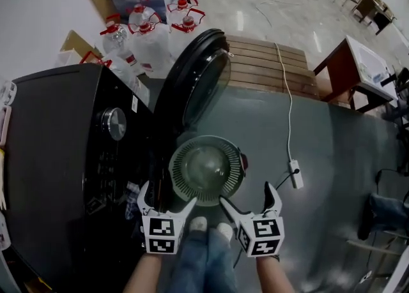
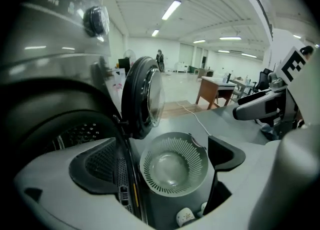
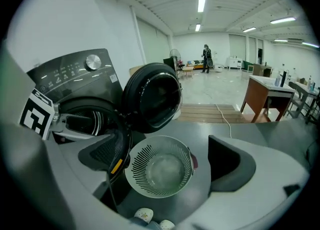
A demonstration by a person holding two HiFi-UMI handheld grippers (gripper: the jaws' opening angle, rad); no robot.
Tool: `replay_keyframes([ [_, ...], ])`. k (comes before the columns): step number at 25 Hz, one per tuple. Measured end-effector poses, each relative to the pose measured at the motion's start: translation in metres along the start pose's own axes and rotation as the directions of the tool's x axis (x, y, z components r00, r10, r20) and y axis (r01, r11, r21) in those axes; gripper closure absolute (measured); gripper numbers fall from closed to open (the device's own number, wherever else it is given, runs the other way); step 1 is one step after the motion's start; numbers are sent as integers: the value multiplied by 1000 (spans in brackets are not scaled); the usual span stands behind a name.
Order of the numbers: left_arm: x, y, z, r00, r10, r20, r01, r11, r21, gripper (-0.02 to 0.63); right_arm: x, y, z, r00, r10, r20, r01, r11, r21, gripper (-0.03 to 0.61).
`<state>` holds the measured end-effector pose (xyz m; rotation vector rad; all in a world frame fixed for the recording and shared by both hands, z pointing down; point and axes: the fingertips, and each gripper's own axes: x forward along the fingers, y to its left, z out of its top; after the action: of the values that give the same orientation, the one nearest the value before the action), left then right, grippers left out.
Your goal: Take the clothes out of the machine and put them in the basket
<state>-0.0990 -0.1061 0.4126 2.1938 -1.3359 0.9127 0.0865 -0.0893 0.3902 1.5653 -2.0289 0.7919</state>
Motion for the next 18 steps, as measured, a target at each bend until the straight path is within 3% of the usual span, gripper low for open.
replay_keyframes([
  [8, 45, 37, -62, 991, 82, -104, -89, 994, -63, 44, 62, 7, -61, 988, -4, -154, 1, 1000, -17, 15],
  [14, 52, 71, -106, 963, 197, -186, -217, 971, -96, 44, 82, 16, -79, 980, 35, -197, -40, 999, -22, 21],
  [18, 62, 102, -133, 933, 292, -211, -319, 941, -112, 44, 107, 20, -91, 978, 60, -200, -67, 997, -32, 29],
])
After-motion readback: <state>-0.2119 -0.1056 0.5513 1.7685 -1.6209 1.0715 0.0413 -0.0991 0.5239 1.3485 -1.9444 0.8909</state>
